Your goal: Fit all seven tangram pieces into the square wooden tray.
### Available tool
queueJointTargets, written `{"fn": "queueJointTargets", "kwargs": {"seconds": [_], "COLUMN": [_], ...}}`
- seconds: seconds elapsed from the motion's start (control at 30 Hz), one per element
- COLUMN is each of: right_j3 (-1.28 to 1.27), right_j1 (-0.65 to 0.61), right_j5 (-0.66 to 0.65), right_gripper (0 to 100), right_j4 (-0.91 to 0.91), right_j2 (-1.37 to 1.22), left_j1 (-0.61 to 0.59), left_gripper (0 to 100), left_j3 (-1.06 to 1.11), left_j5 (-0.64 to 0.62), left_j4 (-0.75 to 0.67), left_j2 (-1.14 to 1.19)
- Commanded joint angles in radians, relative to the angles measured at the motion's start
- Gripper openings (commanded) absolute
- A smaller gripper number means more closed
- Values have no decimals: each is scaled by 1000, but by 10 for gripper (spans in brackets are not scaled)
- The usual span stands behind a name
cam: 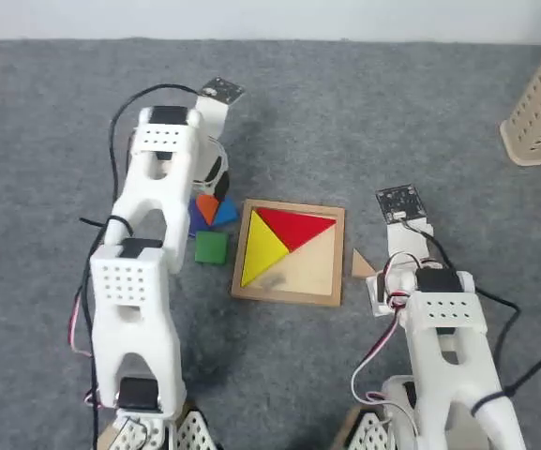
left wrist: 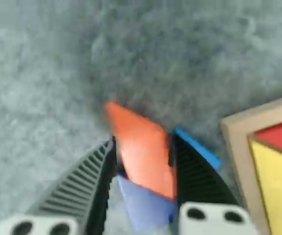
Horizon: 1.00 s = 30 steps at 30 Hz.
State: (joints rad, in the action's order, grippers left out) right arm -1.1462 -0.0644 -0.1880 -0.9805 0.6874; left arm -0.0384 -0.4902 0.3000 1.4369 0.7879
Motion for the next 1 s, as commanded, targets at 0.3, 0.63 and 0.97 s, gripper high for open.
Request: {"fn": "queueJointTargets", "kwargs": {"seconds": [0.3,0.63,0.97], "right_j3": [8,6,6], "right_j1": [-2,-2,-2], "right_j5": [-15,-15,-15], "right_gripper": [7,7,7], "right_j4": [16,16,15], "right_j2": [-8,-8,-8], "left_j1": [-3,-11,-5], "left_gripper": [152,192,151], "left_j3": [-53,-219,-50], "left_j5": [25,129,133], "left_j4": [55,216,87], "left_j2": [51,64,64]}}
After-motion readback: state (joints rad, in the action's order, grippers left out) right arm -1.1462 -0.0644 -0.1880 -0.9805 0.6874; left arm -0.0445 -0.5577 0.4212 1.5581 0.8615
